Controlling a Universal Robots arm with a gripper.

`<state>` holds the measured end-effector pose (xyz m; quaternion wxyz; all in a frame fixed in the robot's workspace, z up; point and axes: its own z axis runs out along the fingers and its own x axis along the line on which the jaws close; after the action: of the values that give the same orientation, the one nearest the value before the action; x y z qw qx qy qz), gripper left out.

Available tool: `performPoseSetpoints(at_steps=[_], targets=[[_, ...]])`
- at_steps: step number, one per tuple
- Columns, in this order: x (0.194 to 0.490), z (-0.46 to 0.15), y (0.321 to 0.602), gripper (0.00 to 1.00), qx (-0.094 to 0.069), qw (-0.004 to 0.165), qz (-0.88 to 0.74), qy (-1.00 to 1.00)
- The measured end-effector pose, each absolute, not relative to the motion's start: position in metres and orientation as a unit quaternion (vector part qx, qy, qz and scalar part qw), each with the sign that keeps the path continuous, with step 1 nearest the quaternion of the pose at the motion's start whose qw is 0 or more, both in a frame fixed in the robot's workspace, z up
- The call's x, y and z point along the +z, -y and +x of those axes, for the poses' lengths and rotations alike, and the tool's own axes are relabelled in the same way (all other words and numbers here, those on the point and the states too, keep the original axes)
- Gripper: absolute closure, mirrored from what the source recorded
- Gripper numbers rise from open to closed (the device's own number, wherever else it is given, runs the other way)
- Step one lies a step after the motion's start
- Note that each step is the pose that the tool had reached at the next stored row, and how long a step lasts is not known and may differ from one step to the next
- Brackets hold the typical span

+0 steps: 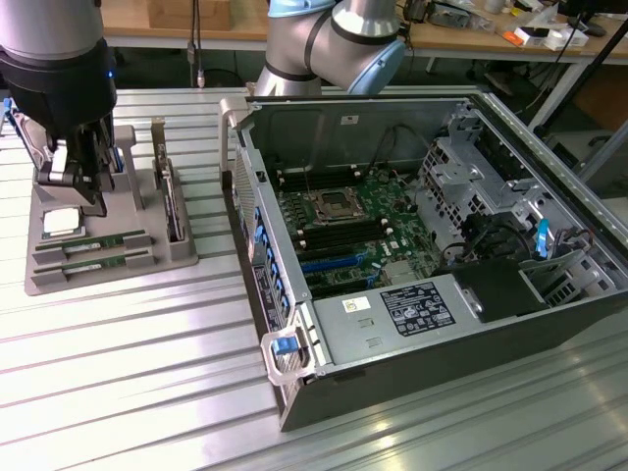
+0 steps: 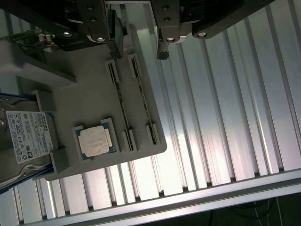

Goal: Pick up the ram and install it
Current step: 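Pick up the ram and move it above insertion slot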

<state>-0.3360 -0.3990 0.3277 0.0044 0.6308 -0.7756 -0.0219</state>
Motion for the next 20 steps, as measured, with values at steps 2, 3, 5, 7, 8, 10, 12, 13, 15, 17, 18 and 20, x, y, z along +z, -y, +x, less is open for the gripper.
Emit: performPoseSetpoints(at_steps=[2,3,5,7,8,10,12,13,15,17,18,20], targets=[[0.3266,-0.336,0.399,0.58,-0.022,0.004,0.631,0.776],[0.3263,-0.336,0.3991,0.58,-0.022,0.004,0.631,0.776],[0.3252,-0.336,0.3991,0.58,-0.022,0.004,0.631,0.776],[0.3241,-0.336,0.3992,0.58,-0.022,0.004,0.631,0.776],[0.3235,-0.336,0.3992,0.58,-0.022,0.004,0.631,0.776],[0.3223,-0.336,0.3993,0.58,-0.022,0.004,0.631,0.776],[0.3213,-0.336,0.3994,0.58,-0.022,0.004,0.631,0.776],[0.3208,-0.336,0.3995,0.58,-0.022,0.004,0.631,0.776],[0.3199,-0.336,0.3996,0.58,-0.022,0.004,0.631,0.776],[0.3193,-0.336,0.3997,0.58,-0.022,0.004,0.631,0.776],[0.3189,-0.336,0.3998,0.58,-0.022,0.004,0.631,0.776],[0.3176,-0.336,0.4,0.58,-0.022,0.004,0.631,0.776]])
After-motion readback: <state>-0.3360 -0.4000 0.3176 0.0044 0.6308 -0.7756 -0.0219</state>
